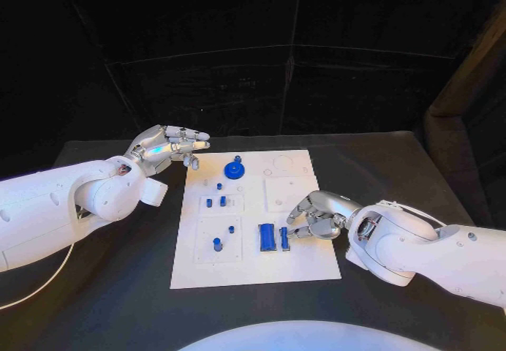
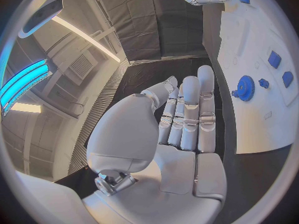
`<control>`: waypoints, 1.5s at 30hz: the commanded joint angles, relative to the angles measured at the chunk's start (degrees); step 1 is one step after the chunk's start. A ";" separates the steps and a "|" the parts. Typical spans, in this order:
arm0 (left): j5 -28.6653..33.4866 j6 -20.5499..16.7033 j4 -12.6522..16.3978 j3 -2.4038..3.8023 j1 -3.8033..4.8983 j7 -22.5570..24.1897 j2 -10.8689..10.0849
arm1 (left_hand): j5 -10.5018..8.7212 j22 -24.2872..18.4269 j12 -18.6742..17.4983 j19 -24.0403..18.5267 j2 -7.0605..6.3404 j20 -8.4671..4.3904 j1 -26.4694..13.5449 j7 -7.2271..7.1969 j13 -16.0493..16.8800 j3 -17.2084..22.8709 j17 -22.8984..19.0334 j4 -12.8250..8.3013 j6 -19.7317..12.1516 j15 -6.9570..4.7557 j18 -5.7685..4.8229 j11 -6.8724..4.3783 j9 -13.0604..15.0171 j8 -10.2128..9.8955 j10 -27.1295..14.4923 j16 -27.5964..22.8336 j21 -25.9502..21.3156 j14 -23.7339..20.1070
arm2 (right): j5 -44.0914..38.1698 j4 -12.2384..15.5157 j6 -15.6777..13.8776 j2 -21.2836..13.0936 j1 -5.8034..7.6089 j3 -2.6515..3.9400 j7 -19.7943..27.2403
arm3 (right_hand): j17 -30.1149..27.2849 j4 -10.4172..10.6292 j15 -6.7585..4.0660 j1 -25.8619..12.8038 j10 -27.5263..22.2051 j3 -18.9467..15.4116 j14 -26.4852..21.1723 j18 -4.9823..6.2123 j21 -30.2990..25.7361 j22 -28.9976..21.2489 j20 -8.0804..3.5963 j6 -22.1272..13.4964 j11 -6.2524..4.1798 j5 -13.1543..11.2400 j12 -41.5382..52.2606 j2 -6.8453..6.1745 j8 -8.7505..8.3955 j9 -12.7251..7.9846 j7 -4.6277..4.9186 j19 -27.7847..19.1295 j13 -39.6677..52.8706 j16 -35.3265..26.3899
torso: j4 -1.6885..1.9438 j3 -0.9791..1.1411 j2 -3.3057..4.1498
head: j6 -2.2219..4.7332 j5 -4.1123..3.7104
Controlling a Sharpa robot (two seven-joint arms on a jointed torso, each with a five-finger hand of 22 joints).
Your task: Assemble the parts on the task board
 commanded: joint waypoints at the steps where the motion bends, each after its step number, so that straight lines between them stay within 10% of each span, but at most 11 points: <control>1: 0.19 0.51 0.10 0.05 0.09 0.33 -0.02 | 0.03 -0.08 0.39 -0.27 0.28 0.05 -0.12 0.31 -0.08 -0.22 -0.06 0.01 -0.17 0.00 0.78 0.08 -0.08 0.30 -0.52 0.03 -0.27 -0.47 | -2.01 -0.08 1.14 0.09 0.04 -0.01 5.34 | 8.06 -0.79 0.61 1.09 -0.05 0.51 4.57 -0.03 -0.20 1.52 0.58 -0.87 0.51 -0.20 -0.22 0.18 -0.29 -0.61 0.16 0.65 -0.06 0.02 | -0.02 0.04 0.08 | -0.02 0.02; 32: 0.19 0.38 -0.01 0.04 0.08 0.31 0.03 | 0.04 -0.14 0.46 -0.26 0.45 0.06 -0.05 0.28 -0.08 -0.27 -0.17 -0.01 -0.19 0.00 0.79 0.06 -0.07 0.34 -0.58 0.08 -0.34 -0.52 | -3.12 -2.22 6.63 1.97 0.02 -0.02 4.19 | 8.38 -2.00 0.88 1.59 -0.09 2.84 4.62 -0.08 0.00 1.82 0.89 -0.53 0.76 0.39 0.06 1.00 -0.01 -2.63 0.46 0.73 -0.07 0.25 | -0.03 0.02 0.04 | -0.45 0.03; 45: 0.19 0.41 -0.06 0.02 0.08 0.27 0.06 | 0.04 -0.14 0.46 -0.26 0.45 0.06 -0.05 0.28 -0.08 -0.27 -0.17 -0.01 -0.19 0.00 0.79 0.06 -0.07 0.34 -0.58 0.08 -0.34 -0.52 | -3.64 -3.25 4.68 2.33 0.01 -0.02 4.69 | 8.37 -2.44 0.93 1.40 -0.24 3.55 4.61 -0.06 -0.01 1.80 0.95 -1.04 0.83 -0.10 -0.07 0.68 -0.29 -3.61 0.59 0.71 -0.24 0.24 | 0.01 0.01 0.05 | -0.35 0.09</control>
